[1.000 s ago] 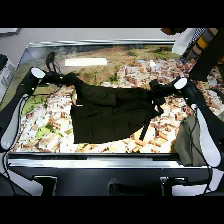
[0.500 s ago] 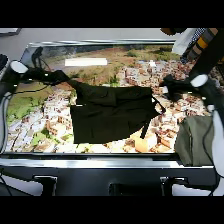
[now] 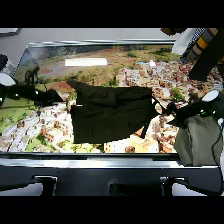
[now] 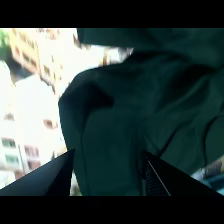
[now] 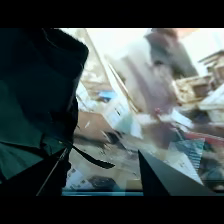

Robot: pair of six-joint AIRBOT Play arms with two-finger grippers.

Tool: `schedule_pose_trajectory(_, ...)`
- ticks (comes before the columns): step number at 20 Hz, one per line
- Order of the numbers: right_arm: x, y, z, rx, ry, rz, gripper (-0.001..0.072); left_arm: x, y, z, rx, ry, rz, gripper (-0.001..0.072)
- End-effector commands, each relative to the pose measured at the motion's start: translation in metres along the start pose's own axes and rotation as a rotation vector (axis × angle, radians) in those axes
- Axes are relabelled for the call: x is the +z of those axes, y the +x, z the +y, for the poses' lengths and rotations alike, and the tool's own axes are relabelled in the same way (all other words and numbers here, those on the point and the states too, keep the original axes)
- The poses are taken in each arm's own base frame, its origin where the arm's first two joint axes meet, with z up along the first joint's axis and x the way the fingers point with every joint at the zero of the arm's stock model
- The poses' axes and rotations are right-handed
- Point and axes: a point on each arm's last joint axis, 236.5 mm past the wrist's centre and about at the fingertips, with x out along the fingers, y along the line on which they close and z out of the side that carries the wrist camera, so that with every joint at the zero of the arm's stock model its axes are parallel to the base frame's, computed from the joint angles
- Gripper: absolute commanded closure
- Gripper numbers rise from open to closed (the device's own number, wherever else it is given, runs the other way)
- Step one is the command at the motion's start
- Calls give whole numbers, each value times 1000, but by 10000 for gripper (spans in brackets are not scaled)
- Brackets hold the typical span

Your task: Fold the clothes and pants, and hang the long-sleeved shirts on hangers.

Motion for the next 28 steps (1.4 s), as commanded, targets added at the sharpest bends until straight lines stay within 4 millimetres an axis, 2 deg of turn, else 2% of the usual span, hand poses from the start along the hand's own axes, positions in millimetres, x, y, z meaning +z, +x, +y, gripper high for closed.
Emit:
schedule_pose_trajectory(1,-8,37,11,81,-24,-21,194,-58,13,7,3,-50,72,231)
schedule_pose_trajectory(4,17,47,28,87,-68,-161,194,-84,20,13,13,-72,53,231)
schedule_pose_trajectory(7,40,45,40,102,-74,-276,196,-104,26,17,14,-81,77,231)
schedule_pose_trajectory(13,61,43,31,67,-61,-359,197,-126,39,24,13,-75,130,231)
schedule_pose_trajectory(14,61,47,31,71,-50,-350,230,-129,40,25,13,-80,139,231)
schedule_pose_trajectory(15,59,53,32,73,-44,-336,308,-133,42,26,13,-86,148,231)
schedule_pose_trajectory(16,56,60,34,76,-44,-322,345,-137,44,27,13,-91,157,231)
schedule_pose_trajectory(18,48,69,45,78,-72,-308,528,-145,48,29,11,-101,182,231)
schedule_pose_trajectory(19,45,70,49,80,-82,-305,592,-151,49,29,9,-107,199,228)
schedule_pose_trajectory(20,42,71,51,79,-85,-297,651,-157,51,30,6,-113,219,131)
schedule_pose_trajectory(21,40,71,51,81,-72,-291,666,-163,52,30,4,-119,237,22)
schedule_pose_trajectory(24,36,62,54,82,-71,-297,680,-171,58,34,7,-131,250,16)
schedule_pose_trajectory(28,27,50,58,89,-73,-288,680,-168,74,38,31,-124,215,17)
